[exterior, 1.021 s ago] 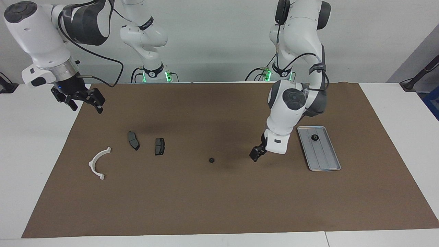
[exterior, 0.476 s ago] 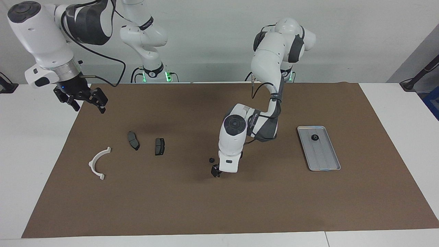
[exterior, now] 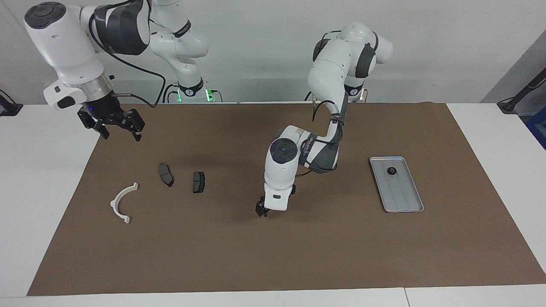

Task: Pick bearing gear from pile to tray
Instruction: 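Reach the left gripper to the second black part at table center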

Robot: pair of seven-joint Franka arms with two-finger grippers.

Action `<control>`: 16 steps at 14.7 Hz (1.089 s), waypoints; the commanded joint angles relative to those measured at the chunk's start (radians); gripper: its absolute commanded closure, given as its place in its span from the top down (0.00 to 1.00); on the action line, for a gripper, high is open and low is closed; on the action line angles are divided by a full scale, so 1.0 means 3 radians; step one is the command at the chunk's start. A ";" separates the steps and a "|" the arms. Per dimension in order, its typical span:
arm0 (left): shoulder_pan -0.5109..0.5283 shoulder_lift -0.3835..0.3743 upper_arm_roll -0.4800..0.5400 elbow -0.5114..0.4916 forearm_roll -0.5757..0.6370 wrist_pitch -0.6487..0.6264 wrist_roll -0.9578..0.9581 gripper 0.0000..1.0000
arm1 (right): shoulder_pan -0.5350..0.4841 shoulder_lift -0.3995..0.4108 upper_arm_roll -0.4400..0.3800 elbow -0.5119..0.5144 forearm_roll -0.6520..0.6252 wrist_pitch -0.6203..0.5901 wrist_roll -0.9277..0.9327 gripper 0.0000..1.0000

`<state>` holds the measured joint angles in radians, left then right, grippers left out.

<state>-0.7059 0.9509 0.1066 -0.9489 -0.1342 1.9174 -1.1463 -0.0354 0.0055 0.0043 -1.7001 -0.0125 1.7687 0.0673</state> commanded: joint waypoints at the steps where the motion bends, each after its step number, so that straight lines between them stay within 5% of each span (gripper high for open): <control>1: -0.0076 0.0026 0.0059 0.0059 -0.0054 -0.0102 -0.0111 0.98 | 0.0102 -0.0064 0.0001 -0.0039 0.0037 0.0041 0.0047 1.00; 10: -0.0122 -0.0081 0.0049 -0.0043 -0.0059 -0.0051 -0.0188 0.66 | 0.0113 -0.0013 0.0006 0.0098 0.0031 -0.0020 0.0011 1.00; 16: -0.0168 -0.0127 0.0064 -0.0160 -0.0054 0.0031 -0.0218 0.65 | 0.0062 0.0089 -0.0004 0.0329 0.0037 -0.0205 0.0001 1.00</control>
<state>-0.7315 0.9445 0.1054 -0.9491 -0.1360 1.9127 -1.1953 -0.0041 0.0116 -0.0007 -1.6343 -0.0125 1.7282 0.0725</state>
